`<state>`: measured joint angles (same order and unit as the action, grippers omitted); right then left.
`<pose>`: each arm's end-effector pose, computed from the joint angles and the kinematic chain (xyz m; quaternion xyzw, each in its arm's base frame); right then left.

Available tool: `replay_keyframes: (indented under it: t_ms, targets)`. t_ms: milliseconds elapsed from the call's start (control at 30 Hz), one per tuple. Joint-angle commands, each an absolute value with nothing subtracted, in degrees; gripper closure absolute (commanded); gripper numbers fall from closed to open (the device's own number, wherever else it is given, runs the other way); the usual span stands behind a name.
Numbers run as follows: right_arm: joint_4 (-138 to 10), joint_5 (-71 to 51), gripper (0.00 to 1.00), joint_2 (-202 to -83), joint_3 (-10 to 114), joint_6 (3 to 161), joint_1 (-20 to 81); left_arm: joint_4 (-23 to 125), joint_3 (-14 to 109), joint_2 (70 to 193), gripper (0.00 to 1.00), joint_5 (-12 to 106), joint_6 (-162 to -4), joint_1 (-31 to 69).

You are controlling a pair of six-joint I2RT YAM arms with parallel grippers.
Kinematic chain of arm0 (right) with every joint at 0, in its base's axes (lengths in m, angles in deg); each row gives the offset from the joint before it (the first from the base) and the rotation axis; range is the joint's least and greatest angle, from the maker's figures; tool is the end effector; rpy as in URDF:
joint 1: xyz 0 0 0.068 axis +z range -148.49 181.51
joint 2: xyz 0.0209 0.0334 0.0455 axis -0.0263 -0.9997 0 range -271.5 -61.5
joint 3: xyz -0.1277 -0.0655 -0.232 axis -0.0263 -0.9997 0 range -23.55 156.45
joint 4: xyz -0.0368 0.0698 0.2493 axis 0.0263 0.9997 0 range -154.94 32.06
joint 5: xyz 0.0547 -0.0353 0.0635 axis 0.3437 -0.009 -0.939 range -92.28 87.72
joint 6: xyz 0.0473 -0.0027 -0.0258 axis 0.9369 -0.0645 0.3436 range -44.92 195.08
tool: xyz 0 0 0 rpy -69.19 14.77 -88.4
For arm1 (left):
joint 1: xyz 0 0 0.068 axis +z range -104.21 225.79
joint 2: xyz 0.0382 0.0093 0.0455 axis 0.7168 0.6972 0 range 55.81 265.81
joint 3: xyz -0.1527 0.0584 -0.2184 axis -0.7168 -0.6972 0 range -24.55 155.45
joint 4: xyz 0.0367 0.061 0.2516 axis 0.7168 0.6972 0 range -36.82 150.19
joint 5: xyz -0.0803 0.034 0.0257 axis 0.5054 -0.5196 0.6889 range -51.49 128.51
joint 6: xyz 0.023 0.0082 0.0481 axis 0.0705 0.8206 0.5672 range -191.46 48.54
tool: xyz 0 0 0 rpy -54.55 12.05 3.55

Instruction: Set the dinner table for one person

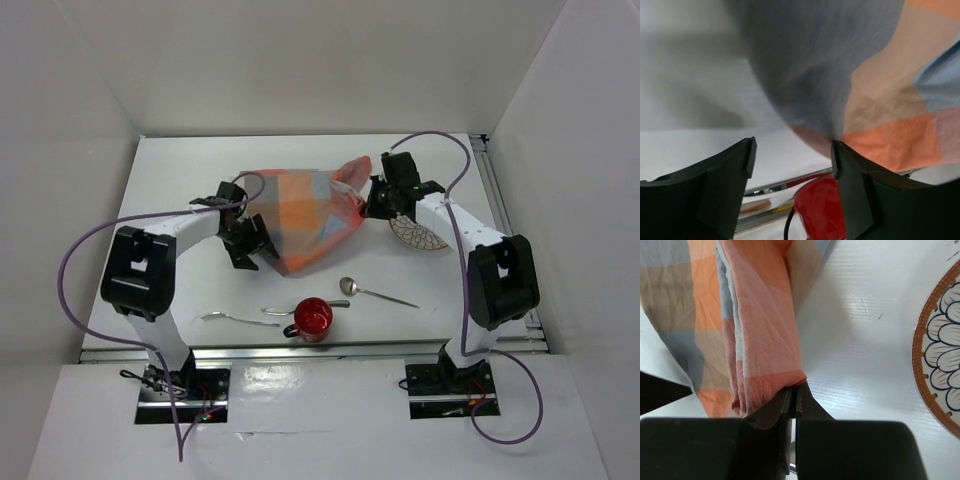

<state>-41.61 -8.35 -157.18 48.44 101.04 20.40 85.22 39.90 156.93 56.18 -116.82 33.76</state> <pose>0.3481 0.1231 0.2526 0.0379 0.9286 0.1851 0.3194 0.3327 -0.0819 0.1738 -0.2513 0.9385 -0.2201 0.0877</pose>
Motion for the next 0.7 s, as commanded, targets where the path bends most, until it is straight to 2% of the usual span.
replay_keyframes:
  t_ms: [0,100,200,233,300,467,533,567,667]
  targets:
    - [-43.41,-9.66,1.0,-154.57,50.8,101.63,20.14,79.46,43.82,160.99,0.23,54.86,-119.01,33.14]
    - [-43.41,-9.67,1.0,-154.57,51.33,101.63,20.14,80.6,46.99,164.26,0.28,51.09,-119.62,33.14]
    - [-43.41,-10.19,1.0,-154.57,51.85,101.63,20.14,82.45,51.55,168.74,0.44,49.24,-119.62,33.14]
    - [-43.41,-10.19,1.0,-154.57,51.86,101.63,20.14,84.02,52.87,169.71,0.65,49.23,-119.1,33.14]
    - [-43.41,-10.19,1.0,-154.57,53.52,101.63,20.14,86.22,57.79,171.65,1.0,48.44,-117.69,33.66]
    - [-45.25,-12.13,1.0,-159.22,61.59,99.61,18.48,94.74,73.77,172.27,1.0,44.41,-111.99,37.17]
    - [-45.25,-13.17,1.0,-163.16,69.93,99.08,17.6,100.1,88.34,174.71,1.0,43.87,-107.35,38.32]
    - [-44.73,-13.88,1.0,-164.41,75.79,99.08,16.81,104.73,99.7,175.95,1.0,42.83,-105.93,39.02]
    - [-46.64,-14.76,1.0,-164.95,80.33,99.08,16.27,109.69,115.76,178.59,1.0,40.54,-101.35,39.03]
